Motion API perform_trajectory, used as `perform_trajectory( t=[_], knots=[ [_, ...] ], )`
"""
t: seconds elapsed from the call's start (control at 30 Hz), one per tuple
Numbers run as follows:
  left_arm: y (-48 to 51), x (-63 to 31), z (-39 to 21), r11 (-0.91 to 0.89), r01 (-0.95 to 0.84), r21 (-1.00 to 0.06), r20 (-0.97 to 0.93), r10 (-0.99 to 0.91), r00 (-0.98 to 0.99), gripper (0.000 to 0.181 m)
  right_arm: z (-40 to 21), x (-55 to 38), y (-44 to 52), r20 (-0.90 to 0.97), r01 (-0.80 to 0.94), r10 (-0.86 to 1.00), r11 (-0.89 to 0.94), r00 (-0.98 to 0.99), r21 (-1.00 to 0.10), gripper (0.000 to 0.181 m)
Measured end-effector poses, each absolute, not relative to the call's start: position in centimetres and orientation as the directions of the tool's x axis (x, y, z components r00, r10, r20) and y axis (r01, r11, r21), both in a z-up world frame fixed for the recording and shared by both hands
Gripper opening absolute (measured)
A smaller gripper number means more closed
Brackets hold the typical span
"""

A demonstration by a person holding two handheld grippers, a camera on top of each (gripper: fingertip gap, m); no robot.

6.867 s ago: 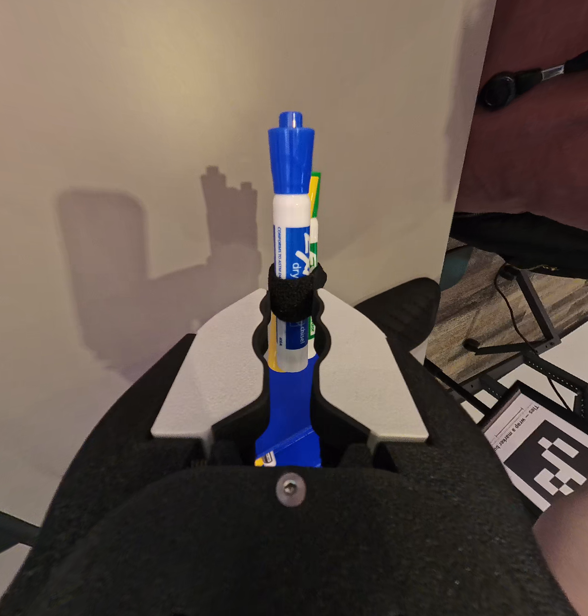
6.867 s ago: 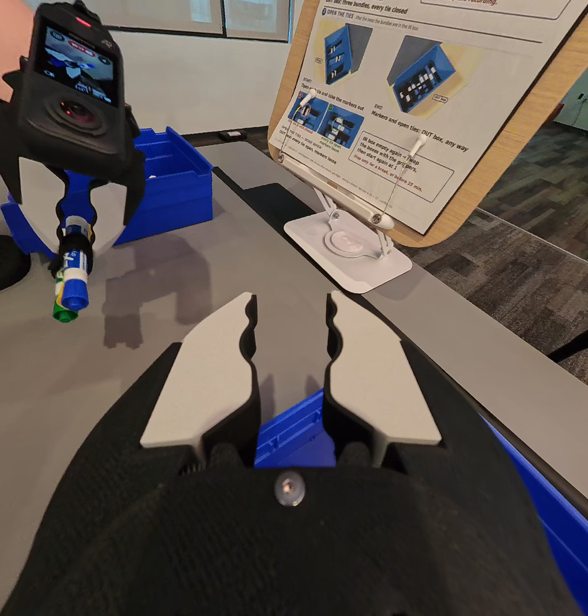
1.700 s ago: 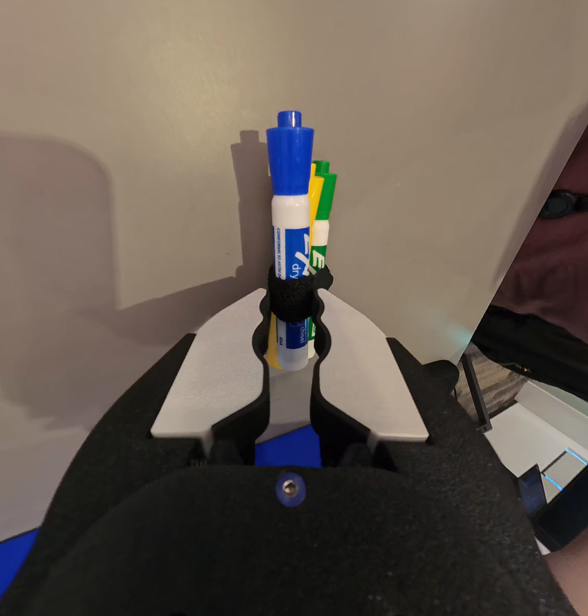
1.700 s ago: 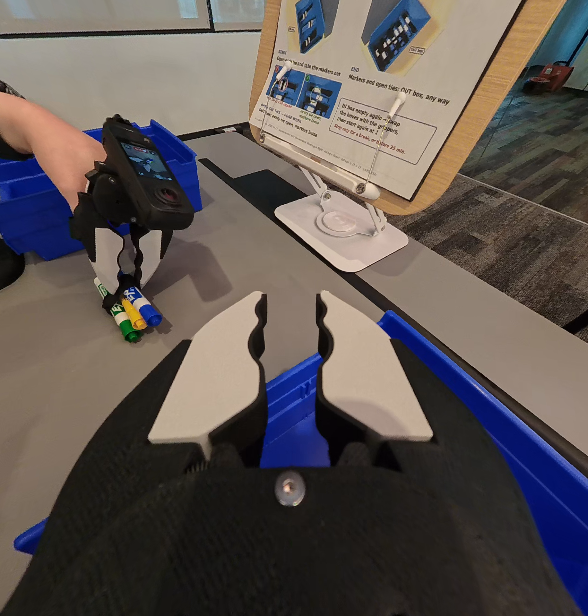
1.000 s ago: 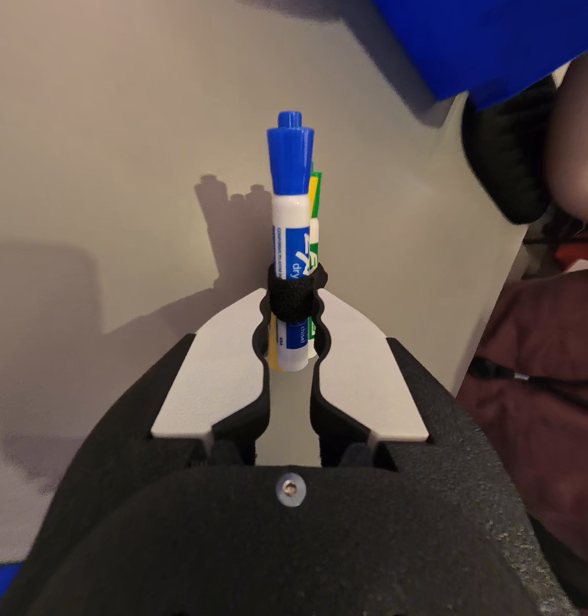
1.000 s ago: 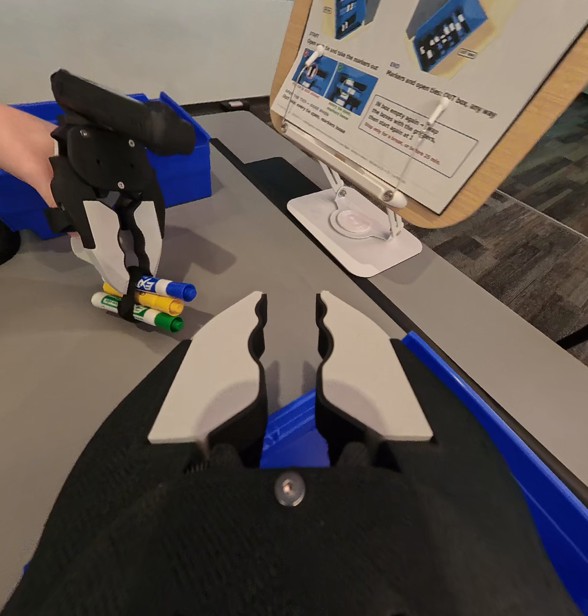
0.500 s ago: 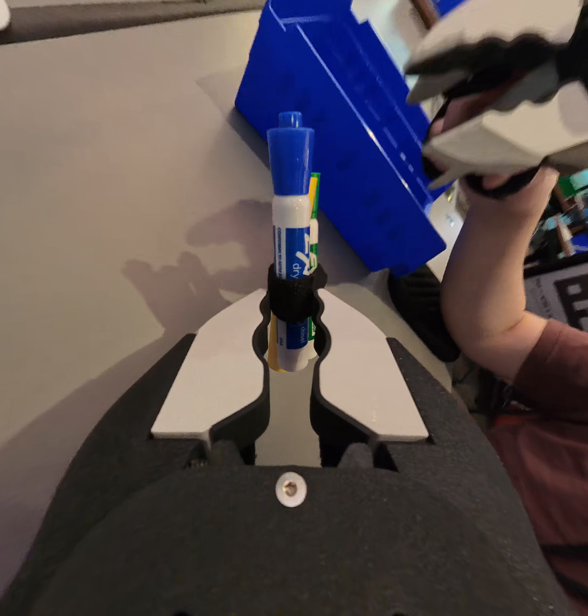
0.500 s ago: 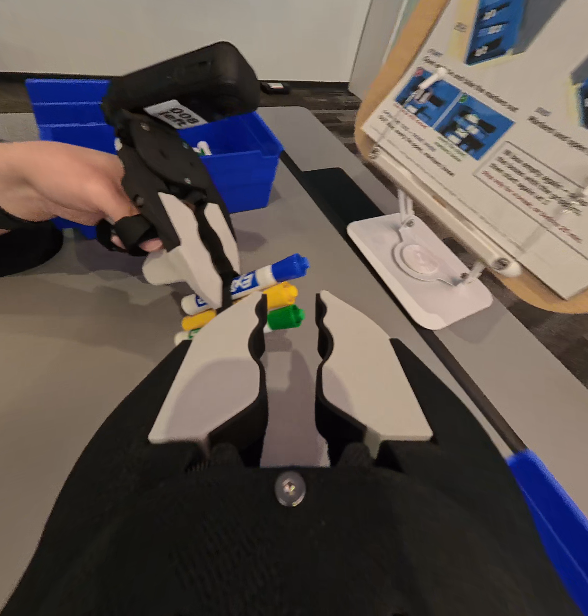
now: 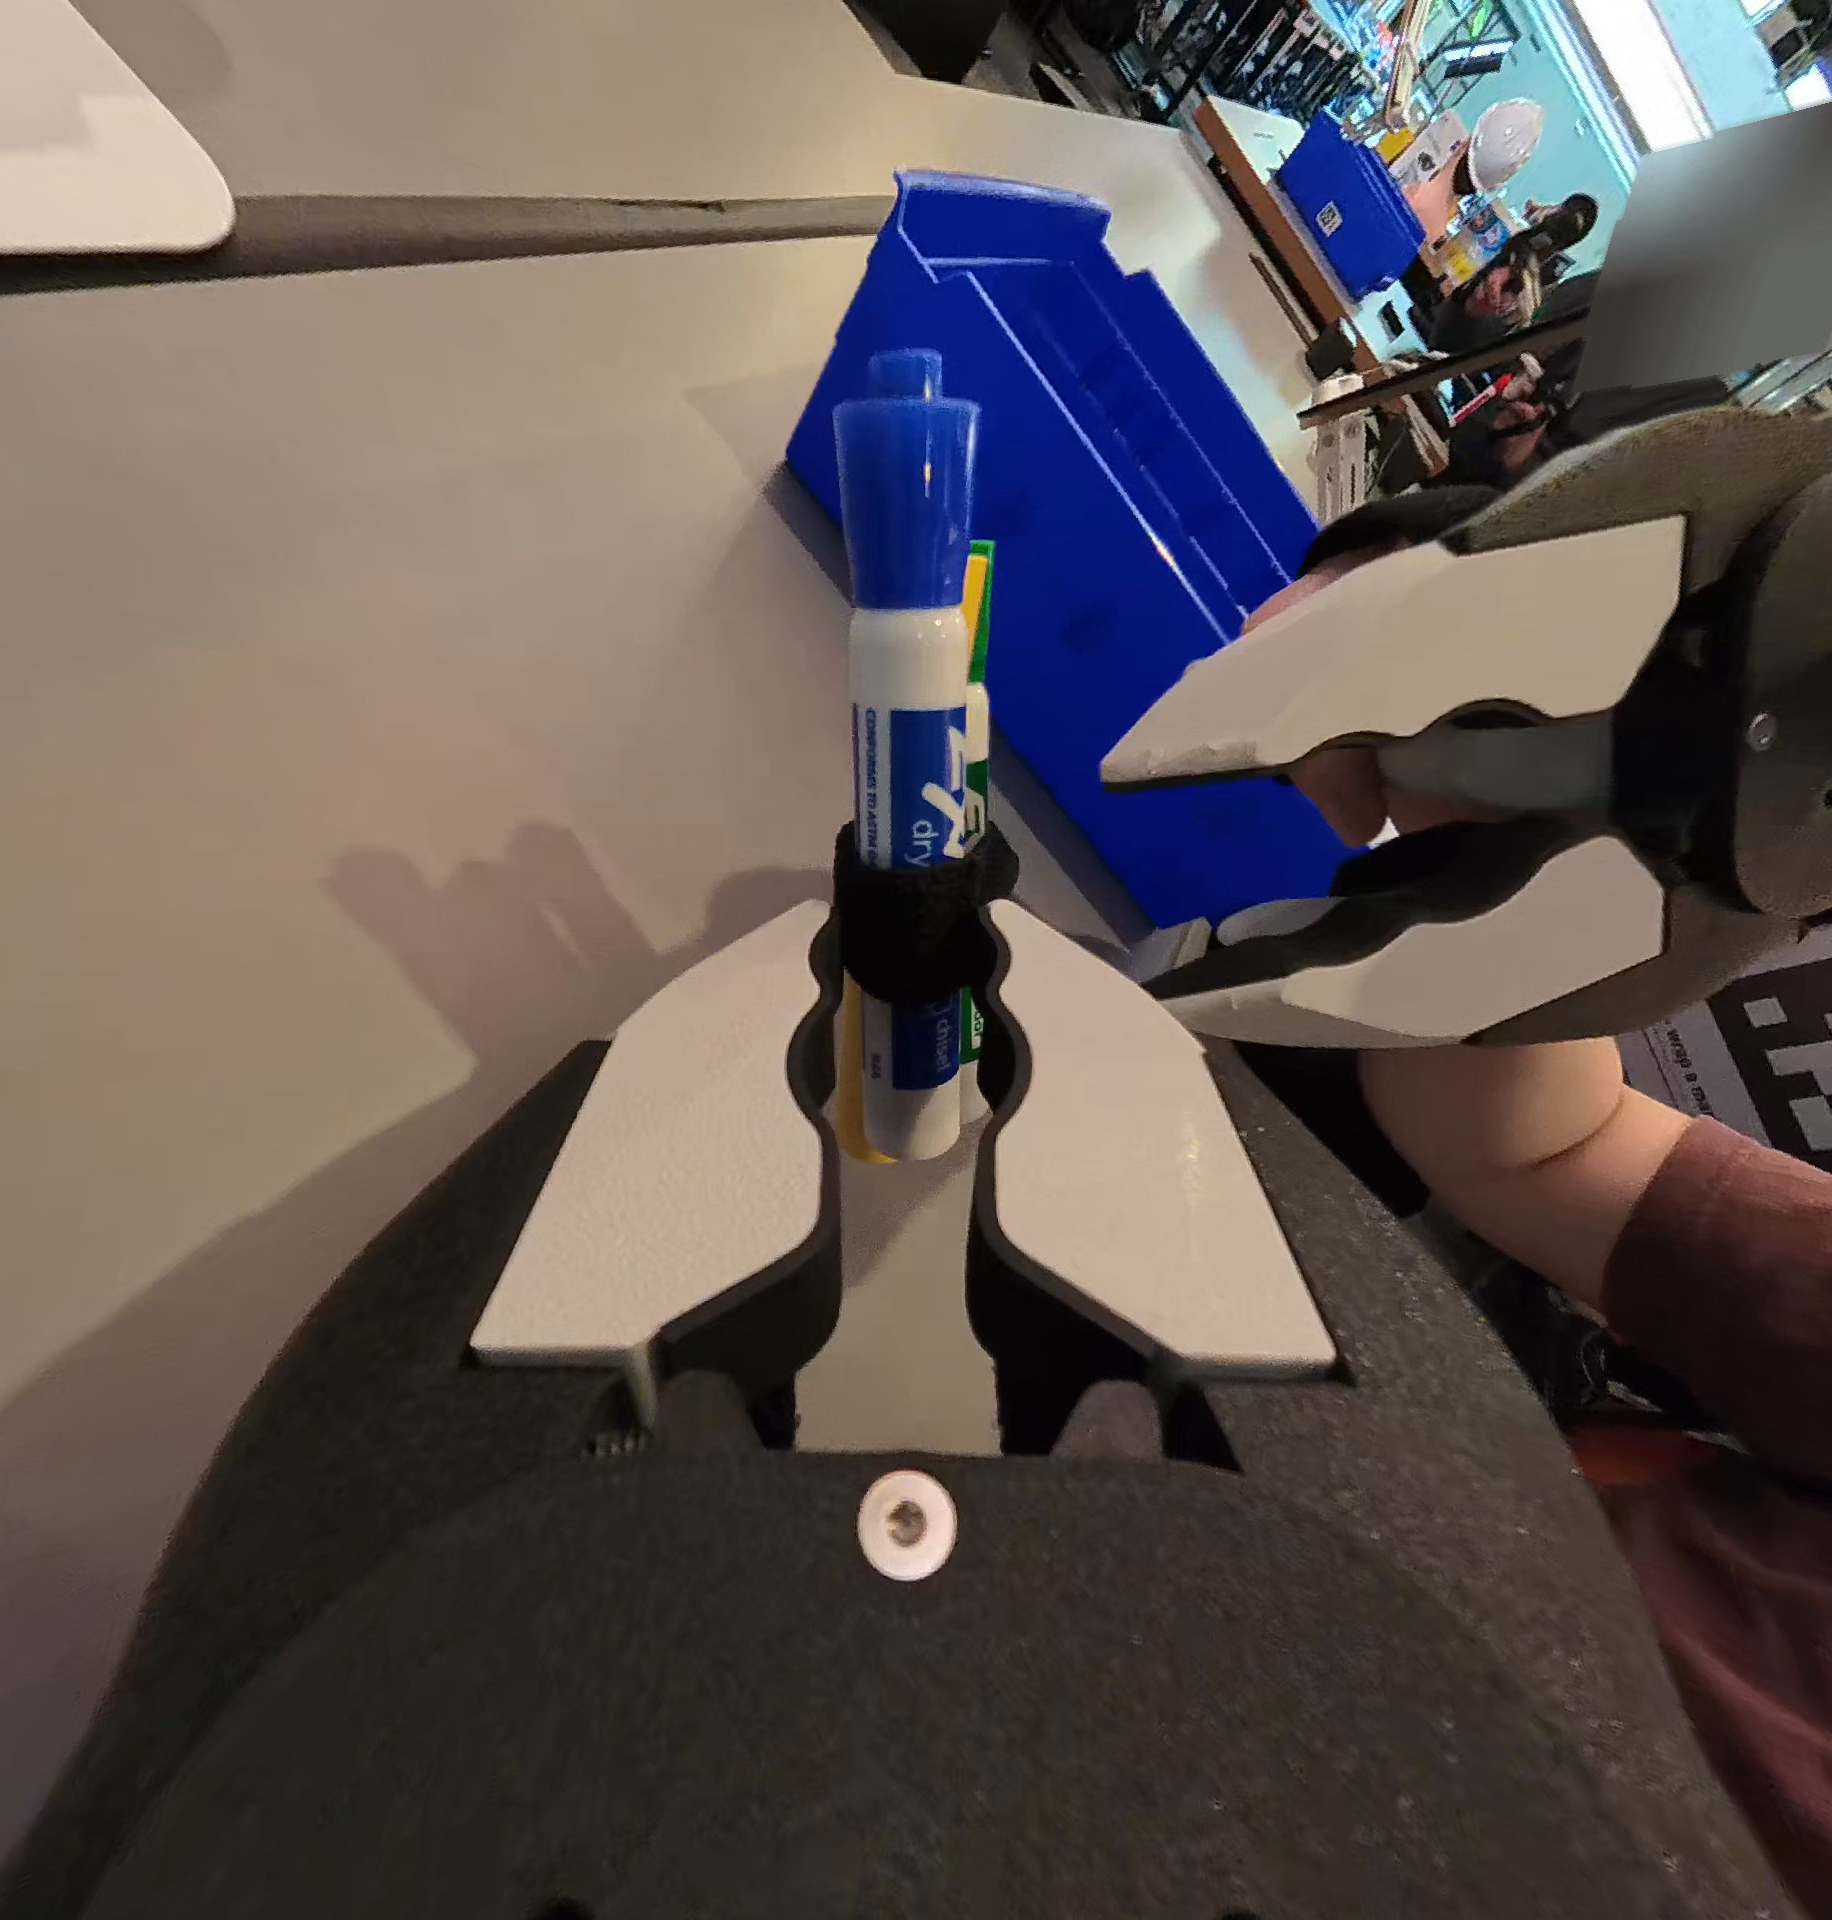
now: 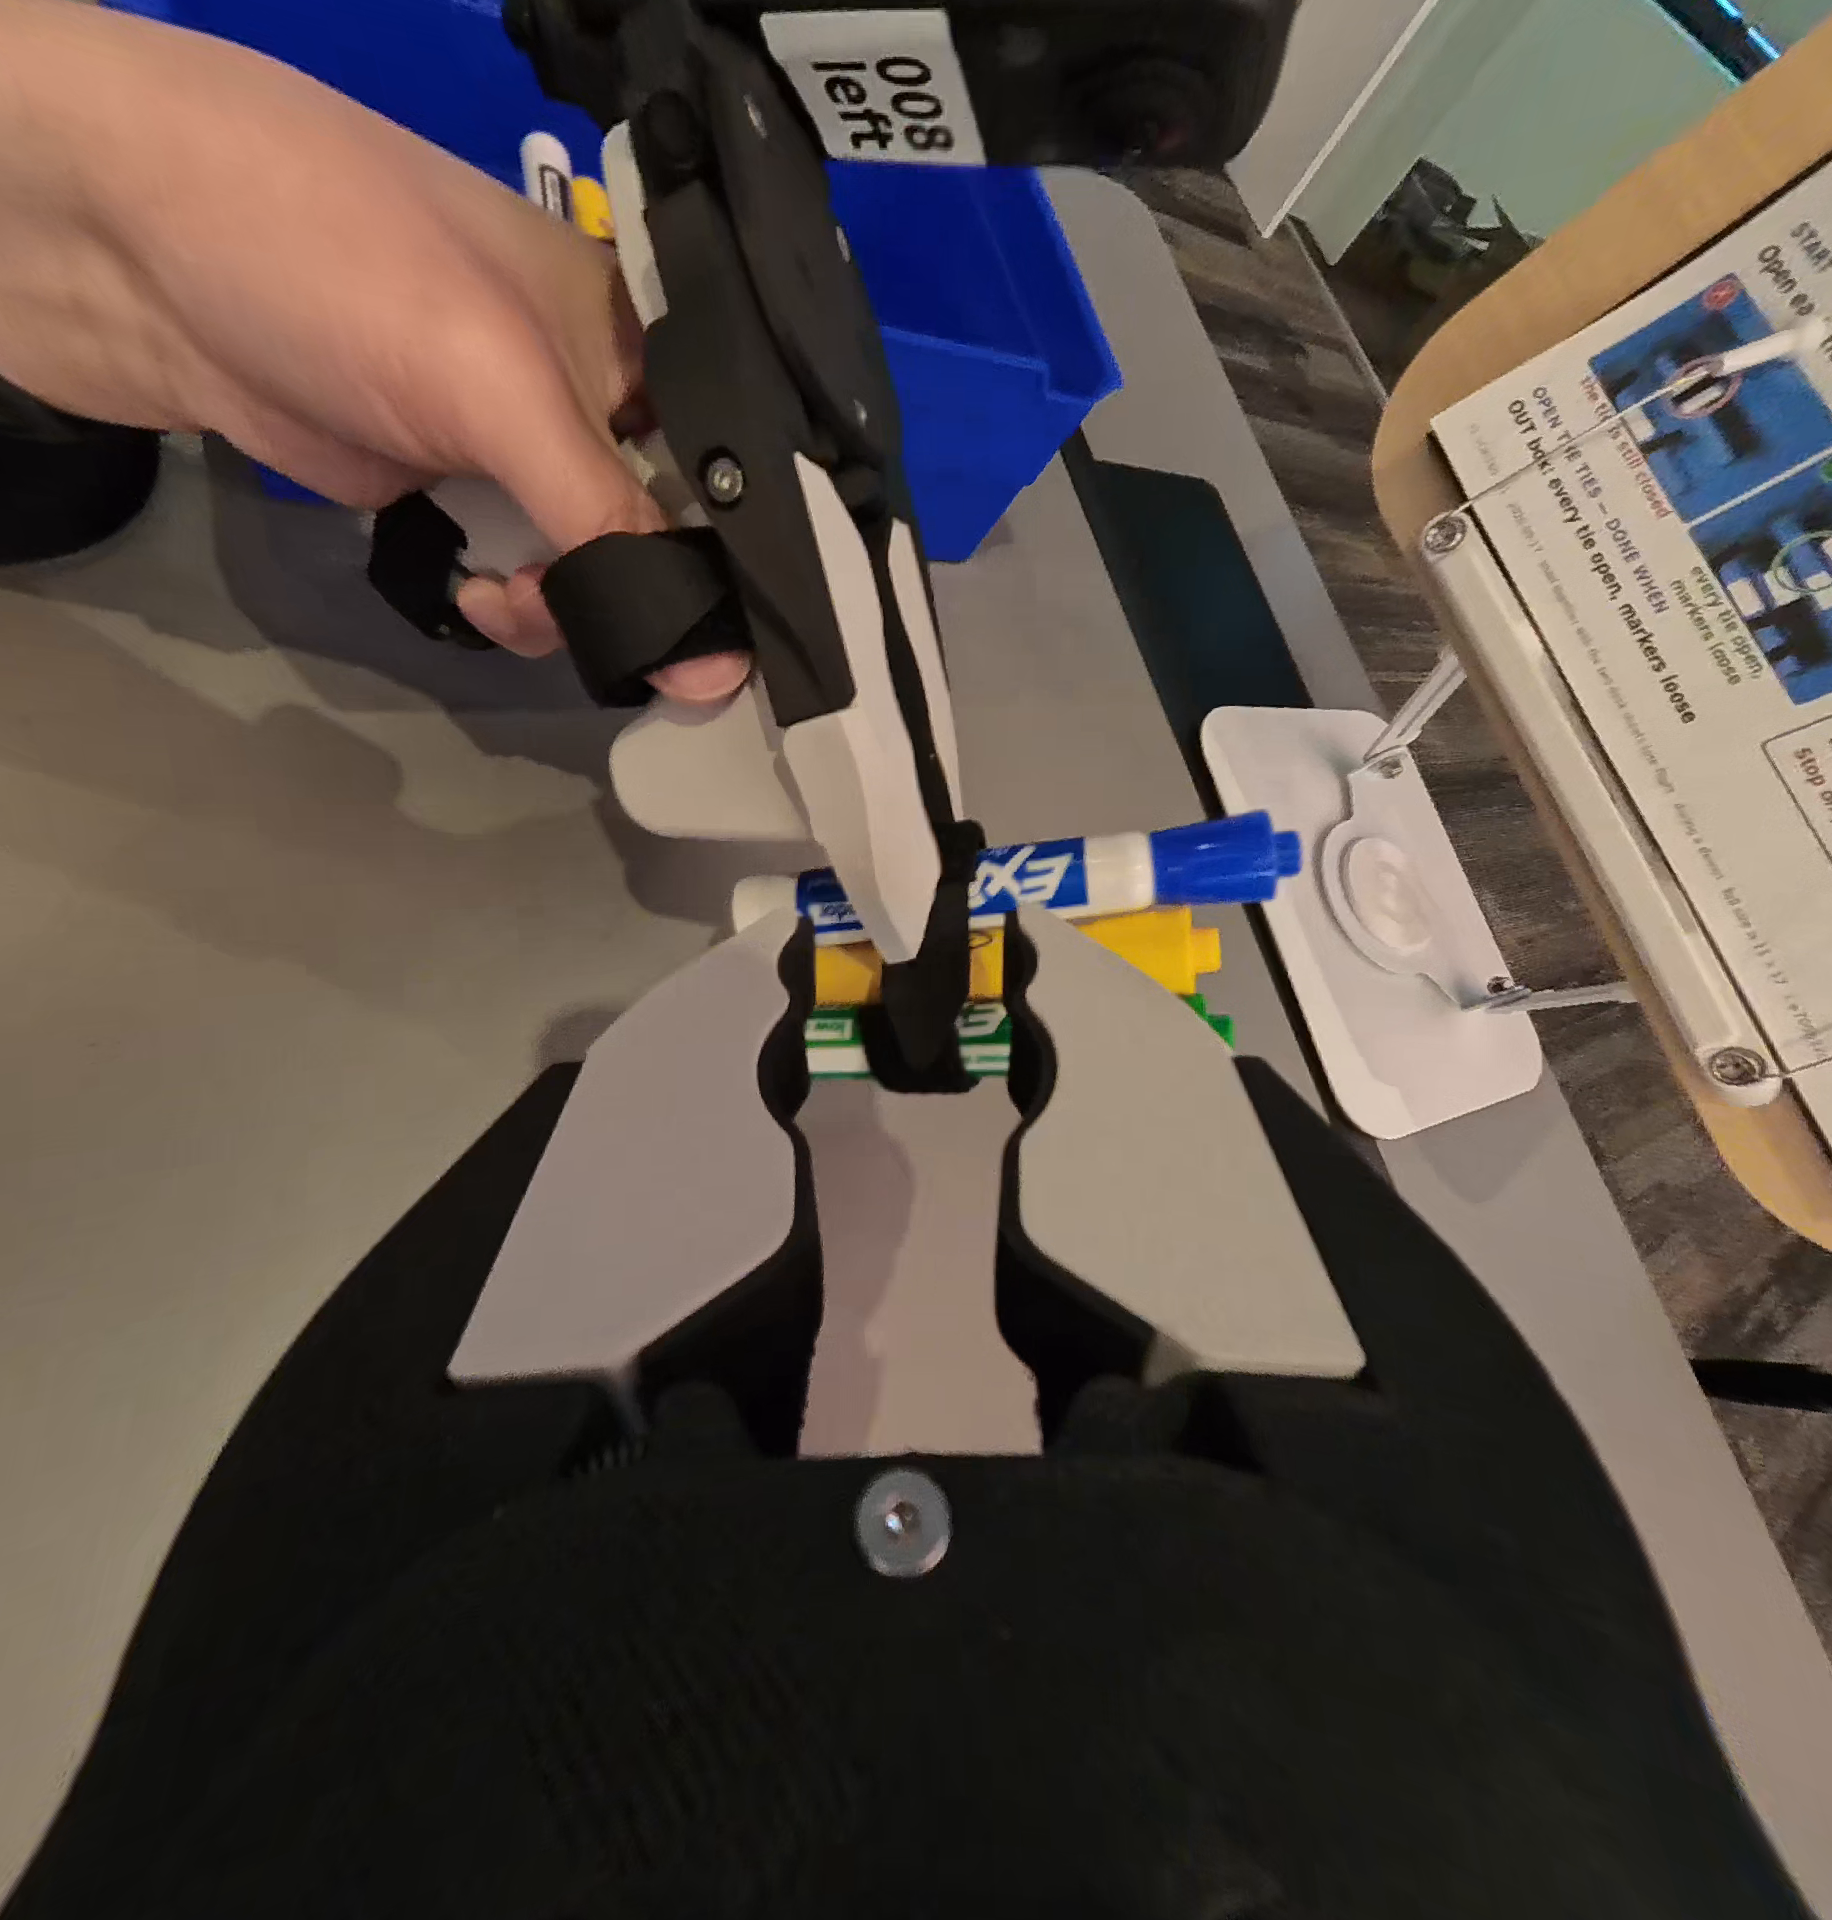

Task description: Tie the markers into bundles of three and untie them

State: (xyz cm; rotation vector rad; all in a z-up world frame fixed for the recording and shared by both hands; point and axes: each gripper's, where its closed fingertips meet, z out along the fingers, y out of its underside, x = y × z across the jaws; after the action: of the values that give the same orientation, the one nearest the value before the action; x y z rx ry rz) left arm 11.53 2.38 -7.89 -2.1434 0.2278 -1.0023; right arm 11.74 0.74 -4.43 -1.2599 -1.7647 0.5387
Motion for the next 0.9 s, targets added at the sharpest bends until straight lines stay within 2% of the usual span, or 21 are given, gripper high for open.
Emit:
perform_trajectory(
  t=[0.37,0.9],
  knots=[
    [2.4,11.0,-6.5,-0.677,0.190,-0.711,0.595,-0.434,0.677,0.023,-5.3,12.0,1.5,0.446,0.551,0.888,0.431,-0.117,-0.715,0.038],
    [2.2,12.1,-6.3,-0.679,0.177,-0.713,0.601,-0.461,0.653,0.023,-5.3,12.1,1.3,0.396,0.526,0.909,0.401,-0.130,-0.749,0.034]
  ],
)
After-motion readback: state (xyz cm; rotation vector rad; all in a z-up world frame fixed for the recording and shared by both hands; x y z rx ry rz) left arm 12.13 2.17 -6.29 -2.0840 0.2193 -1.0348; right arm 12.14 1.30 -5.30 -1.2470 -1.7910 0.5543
